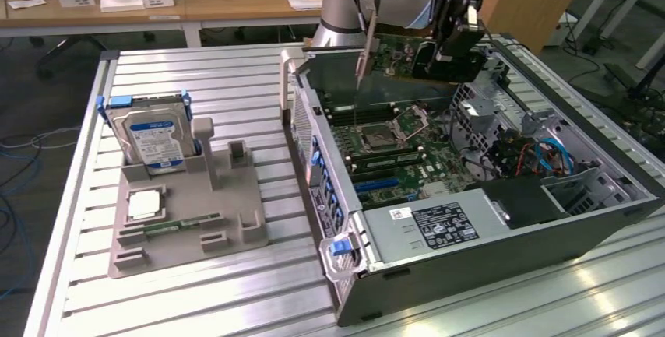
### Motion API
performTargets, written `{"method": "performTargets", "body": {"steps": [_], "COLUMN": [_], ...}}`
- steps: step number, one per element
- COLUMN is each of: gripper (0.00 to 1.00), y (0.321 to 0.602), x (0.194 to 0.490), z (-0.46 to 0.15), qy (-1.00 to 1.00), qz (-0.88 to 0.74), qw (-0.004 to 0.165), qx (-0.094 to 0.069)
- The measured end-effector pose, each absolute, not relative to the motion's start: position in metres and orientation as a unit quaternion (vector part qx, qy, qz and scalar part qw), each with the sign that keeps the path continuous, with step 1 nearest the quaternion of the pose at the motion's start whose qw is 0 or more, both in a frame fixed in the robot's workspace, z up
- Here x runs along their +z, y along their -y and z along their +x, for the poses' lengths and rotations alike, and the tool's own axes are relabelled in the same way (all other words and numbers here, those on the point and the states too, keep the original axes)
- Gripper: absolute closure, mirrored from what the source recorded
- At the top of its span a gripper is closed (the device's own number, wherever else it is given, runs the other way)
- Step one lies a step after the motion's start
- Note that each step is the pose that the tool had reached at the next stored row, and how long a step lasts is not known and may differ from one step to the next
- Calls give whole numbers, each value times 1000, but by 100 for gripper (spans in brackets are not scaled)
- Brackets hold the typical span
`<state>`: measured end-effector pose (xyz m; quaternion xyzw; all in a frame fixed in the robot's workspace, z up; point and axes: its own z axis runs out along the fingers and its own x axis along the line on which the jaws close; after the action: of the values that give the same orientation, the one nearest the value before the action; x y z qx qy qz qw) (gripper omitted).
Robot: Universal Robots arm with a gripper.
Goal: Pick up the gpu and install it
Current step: 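Insert the gpu into the slot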
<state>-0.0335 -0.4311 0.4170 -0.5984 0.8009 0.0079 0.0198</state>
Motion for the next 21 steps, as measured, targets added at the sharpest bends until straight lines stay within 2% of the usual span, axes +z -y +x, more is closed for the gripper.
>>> {"method": "performTargets", "body": {"steps": [6, 12, 21], "gripper": [72, 72, 72], "y": [431, 431, 431], "x": [417, 413, 406], "z": [-34, -34, -34], "qy": [-801, -799, -757], "qz": [-598, -601, -653], "qw": [21, 34, 34], "qx": [7, -3, -1]}}
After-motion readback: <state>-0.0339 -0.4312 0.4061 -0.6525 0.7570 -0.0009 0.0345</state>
